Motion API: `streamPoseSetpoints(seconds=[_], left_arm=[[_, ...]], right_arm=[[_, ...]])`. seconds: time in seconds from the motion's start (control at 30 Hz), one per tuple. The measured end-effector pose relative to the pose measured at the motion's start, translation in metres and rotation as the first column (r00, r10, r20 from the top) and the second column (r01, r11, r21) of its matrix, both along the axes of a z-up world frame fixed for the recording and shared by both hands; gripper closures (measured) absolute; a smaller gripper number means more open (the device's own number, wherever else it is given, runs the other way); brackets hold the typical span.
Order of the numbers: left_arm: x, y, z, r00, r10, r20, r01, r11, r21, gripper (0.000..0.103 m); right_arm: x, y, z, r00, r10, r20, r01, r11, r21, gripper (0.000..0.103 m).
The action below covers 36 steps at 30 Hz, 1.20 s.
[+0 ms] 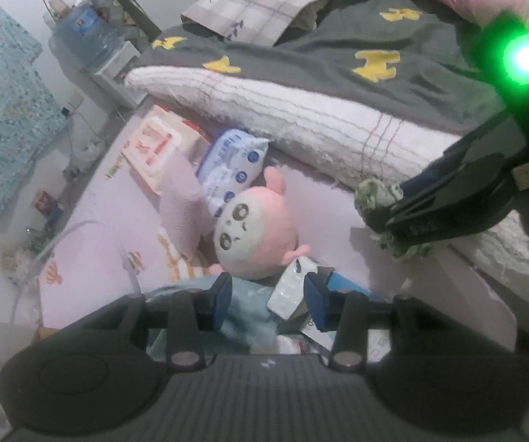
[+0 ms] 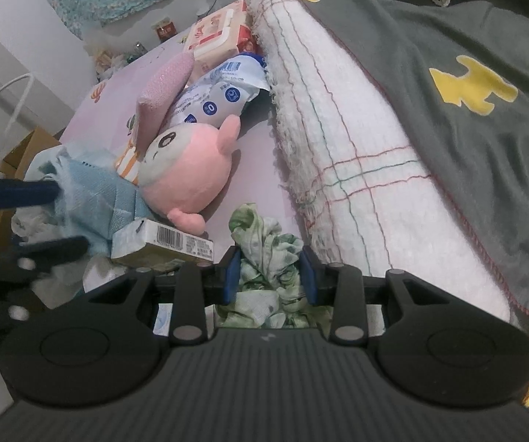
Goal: Organize soft objects
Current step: 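Grasp the small white-and-gold box with the left gripper while the right gripper lifts the cloth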
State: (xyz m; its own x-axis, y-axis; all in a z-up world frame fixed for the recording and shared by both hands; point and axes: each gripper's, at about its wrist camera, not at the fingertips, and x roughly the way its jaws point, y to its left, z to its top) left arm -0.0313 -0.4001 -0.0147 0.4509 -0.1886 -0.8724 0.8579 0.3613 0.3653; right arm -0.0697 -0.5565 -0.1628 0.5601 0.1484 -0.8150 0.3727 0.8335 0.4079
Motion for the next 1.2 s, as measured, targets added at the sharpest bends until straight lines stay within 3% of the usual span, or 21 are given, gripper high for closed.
streamPoseSetpoints(seconds=[0.2, 0.57, 0.7, 0.97, 1.2], left_arm=[[-0.005, -0.012, -0.004, 0.999, -0.049, -0.015, 0.049, 0.999, 0.006, 0.057], [0.008, -0.033, -0.073, 0.989, -0.141, -0.041, 0.146, 0.970, 0.194, 0.059], [0.012, -0.033, -0.072, 0.992, -0.111, -0.057, 0.120, 0.978, 0.171, 0.075], [0.004, -0.028, -0.057, 0.993, -0.110, -0.043, 0.114, 0.987, 0.111, 0.079], [-0.003, -0.001, -0.015, 0.998, -0.067, -0.008, 0.067, 0.998, 0.005, 0.079]], right_arm=[[-0.001, 0.001, -0.002, 1.000, -0.001, 0.014, 0.000, 1.000, 0.024, 0.070], [-0.001, -0.004, -0.004, 1.000, -0.005, 0.031, 0.004, 0.999, 0.038, 0.070], [-0.002, -0.004, -0.007, 0.999, -0.014, 0.031, 0.013, 0.999, 0.043, 0.070], [-0.009, 0.000, 0.000, 0.998, -0.048, 0.048, 0.046, 0.998, 0.042, 0.071], [-0.025, 0.017, 0.023, 0.991, -0.105, 0.082, 0.106, 0.994, -0.002, 0.071]])
